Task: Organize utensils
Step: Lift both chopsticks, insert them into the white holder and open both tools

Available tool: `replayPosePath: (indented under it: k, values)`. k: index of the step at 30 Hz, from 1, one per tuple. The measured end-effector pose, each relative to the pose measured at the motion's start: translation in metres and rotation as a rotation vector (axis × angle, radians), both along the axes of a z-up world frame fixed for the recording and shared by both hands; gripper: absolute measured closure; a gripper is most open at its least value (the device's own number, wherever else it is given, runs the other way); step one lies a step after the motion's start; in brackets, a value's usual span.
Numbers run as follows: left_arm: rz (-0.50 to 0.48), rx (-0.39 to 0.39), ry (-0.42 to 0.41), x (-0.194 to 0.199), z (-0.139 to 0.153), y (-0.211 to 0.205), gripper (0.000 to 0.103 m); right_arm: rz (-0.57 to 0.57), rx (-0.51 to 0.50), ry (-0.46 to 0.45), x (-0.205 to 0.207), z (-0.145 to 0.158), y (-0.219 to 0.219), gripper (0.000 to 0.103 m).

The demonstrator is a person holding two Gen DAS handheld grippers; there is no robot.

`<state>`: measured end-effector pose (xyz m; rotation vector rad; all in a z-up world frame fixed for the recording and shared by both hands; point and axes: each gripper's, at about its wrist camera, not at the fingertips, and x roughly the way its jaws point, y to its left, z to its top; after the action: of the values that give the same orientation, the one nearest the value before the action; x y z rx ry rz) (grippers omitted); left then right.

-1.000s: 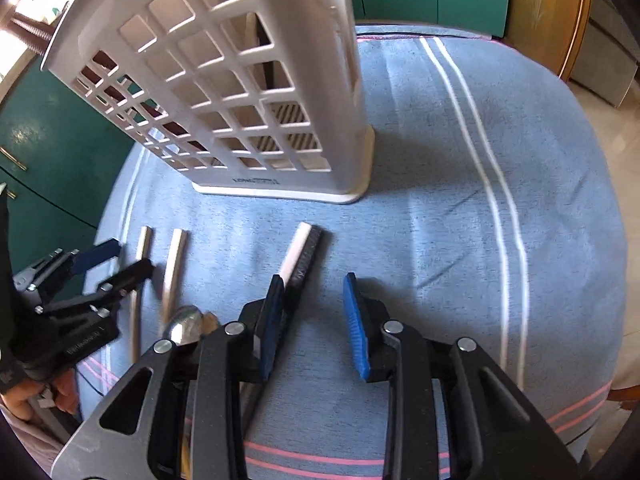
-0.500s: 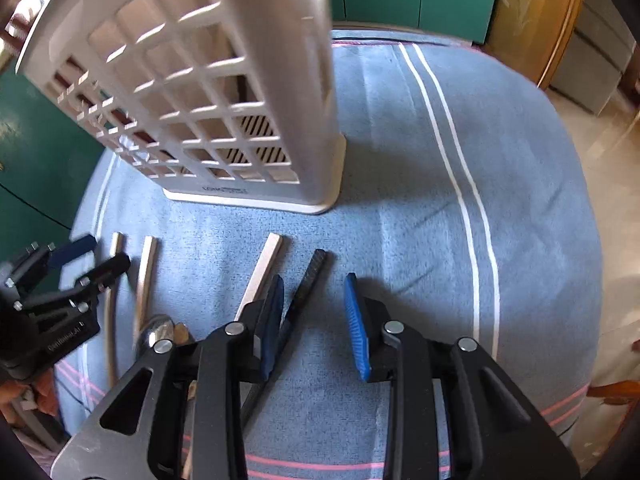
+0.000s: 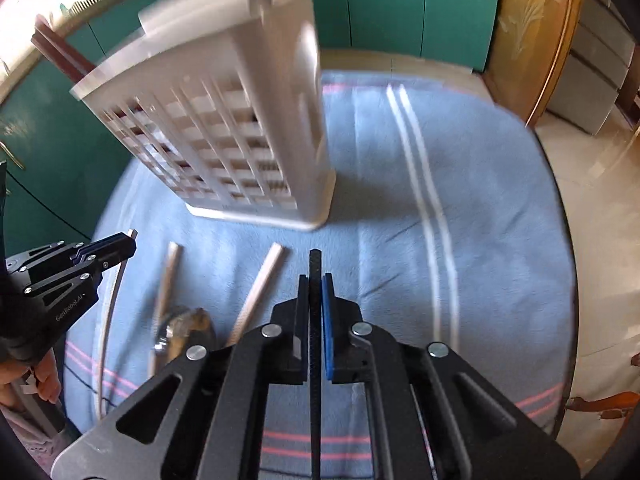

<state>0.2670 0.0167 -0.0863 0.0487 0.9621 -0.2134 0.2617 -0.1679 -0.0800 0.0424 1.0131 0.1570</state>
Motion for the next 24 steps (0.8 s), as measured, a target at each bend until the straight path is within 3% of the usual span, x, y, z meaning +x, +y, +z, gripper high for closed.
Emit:
replayPosePath:
  k: [10,16,24]
  values:
    - [-0.012,-0.055,-0.263,-0.051,0.092,0.004,0.097,0.028,0.064,-0.248,-0.057,0.101,-0.021,0.096]
    - [-0.005,-0.057,-0.367,-0.079,0.124,-0.001,0.097,0.037,0.073,-0.323,-0.075,0.125,-0.031,0.096]
    - [0.007,-0.072,-0.389,-0.087,0.136,0.004,0.097,0.047,0.070,-0.355,-0.074,0.128,-0.026,0.096]
